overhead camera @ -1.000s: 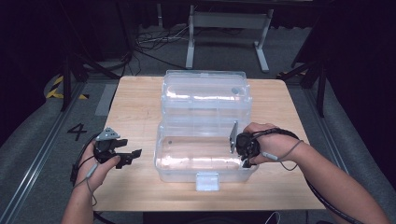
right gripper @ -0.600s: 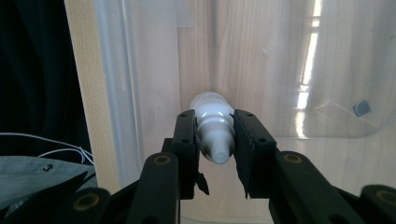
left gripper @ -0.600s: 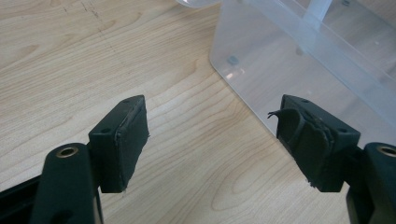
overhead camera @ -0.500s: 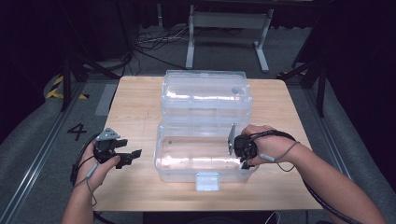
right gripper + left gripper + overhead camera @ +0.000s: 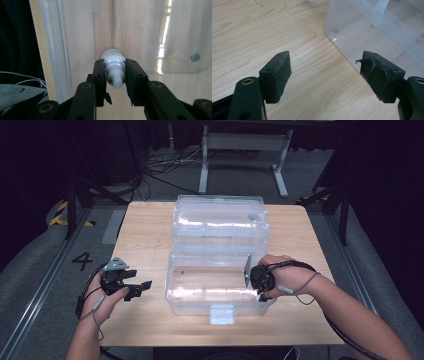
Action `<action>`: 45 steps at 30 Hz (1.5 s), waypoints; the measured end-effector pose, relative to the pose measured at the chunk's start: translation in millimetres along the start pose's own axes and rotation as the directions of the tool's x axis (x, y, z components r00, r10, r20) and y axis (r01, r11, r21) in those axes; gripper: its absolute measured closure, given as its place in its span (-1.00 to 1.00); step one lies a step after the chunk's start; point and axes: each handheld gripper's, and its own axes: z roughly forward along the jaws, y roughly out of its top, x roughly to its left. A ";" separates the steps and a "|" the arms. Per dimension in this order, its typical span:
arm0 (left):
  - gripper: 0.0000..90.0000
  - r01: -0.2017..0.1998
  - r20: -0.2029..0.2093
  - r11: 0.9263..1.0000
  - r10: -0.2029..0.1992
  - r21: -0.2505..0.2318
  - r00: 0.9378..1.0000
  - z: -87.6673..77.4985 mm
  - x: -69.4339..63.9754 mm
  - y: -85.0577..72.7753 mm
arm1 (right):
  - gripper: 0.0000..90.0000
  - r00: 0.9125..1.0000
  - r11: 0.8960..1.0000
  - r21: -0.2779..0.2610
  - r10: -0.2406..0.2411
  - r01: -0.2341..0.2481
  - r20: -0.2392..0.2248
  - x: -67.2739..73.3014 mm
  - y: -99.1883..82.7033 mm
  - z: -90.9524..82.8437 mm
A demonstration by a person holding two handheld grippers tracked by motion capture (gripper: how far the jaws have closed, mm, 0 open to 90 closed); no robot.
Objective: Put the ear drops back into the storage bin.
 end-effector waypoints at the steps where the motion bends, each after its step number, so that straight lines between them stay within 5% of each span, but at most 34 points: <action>1: -0.44 0.000 0.000 1.000 0.000 0.000 1.000 -0.1 0.0 0.1 | 0.57 1.000 1.000 -0.005 0.005 -0.005 -0.003 0.0 -0.5 -0.1; 10: -0.44 0.007 -0.003 1.000 -0.007 -0.004 1.000 -0.5 0.0 0.1 | 0.49 1.000 1.000 -0.028 0.001 -0.001 -0.005 4.0 -0.1 -7.3; 17: -0.40 0.062 -0.009 0.998 -0.062 0.004 0.998 -4.9 1.1 3.1 | 0.47 1.000 0.997 -0.082 0.007 -0.006 0.013 10.6 -1.8 -27.5; 26: -0.48 0.056 -0.007 0.998 -0.056 -0.036 0.998 -6.5 2.2 12.8 | 0.44 1.000 0.992 -0.125 -0.012 0.013 0.009 26.6 1.4 -47.9; 35: -0.22 0.008 -0.039 1.000 -0.008 -0.002 0.999 -9.0 -3.8 25.9 | 0.44 1.000 0.992 -0.125 -0.023 0.023 0.006 37.0 11.3 -29.5; 40: -0.06 -0.034 -0.032 0.999 0.033 -0.017 0.999 -11.9 -4.7 34.8 | 0.51 0.999 0.993 -0.116 -0.016 0.019 0.029 39.0 15.9 -16.4; 45: -0.11 -0.044 -0.023 0.998 0.043 -0.048 0.999 -10.4 -8.7 44.0 | 0.57 0.999 0.994 -0.110 -0.006 0.009 0.033 40.1 19.4 -6.5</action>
